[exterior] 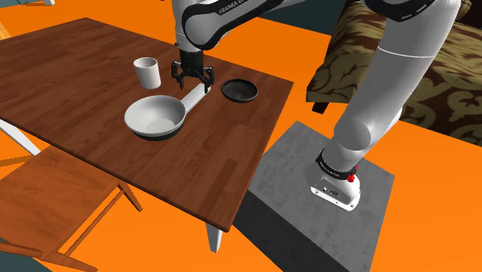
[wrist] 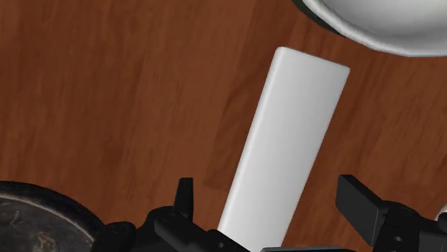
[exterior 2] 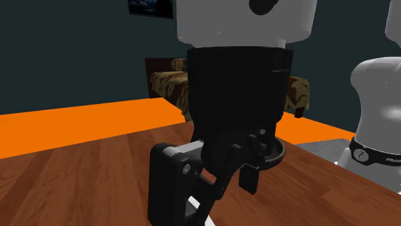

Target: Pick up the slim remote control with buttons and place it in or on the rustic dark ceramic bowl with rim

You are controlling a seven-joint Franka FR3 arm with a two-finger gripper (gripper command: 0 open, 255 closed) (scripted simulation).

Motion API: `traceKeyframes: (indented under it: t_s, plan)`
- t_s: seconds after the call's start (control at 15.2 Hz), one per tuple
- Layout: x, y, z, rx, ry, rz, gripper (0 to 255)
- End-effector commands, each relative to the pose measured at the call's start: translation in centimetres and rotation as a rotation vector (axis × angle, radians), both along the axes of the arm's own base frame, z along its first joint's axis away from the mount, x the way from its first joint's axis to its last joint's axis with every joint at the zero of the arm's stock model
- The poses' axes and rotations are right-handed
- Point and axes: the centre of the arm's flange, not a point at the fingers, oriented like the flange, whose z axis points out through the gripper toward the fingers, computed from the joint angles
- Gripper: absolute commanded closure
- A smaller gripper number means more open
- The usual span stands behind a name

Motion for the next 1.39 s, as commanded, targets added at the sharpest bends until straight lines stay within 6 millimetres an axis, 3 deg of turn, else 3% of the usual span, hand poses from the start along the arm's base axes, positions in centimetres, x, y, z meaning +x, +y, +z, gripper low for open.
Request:
traceKeyframes:
  t_s: [0.0, 0.53, 1.06, 1.12, 1.32]
  plan:
    - [2.2, -0.5, -1.4, 0.005, -0.001, -0.085, 0]
    - [2.4, -0.5, -5.5, 0.006, -0.001, -0.093, 0]
    - [2.4, -0.5, -5.5, 0.006, -0.001, -0.093, 0]
    - [2.4, -0.5, -5.5, 0.006, -0.001, -0.093, 255]
    - [2.4, -0.5, -5.5, 0.006, -0.001, -0.093, 255]
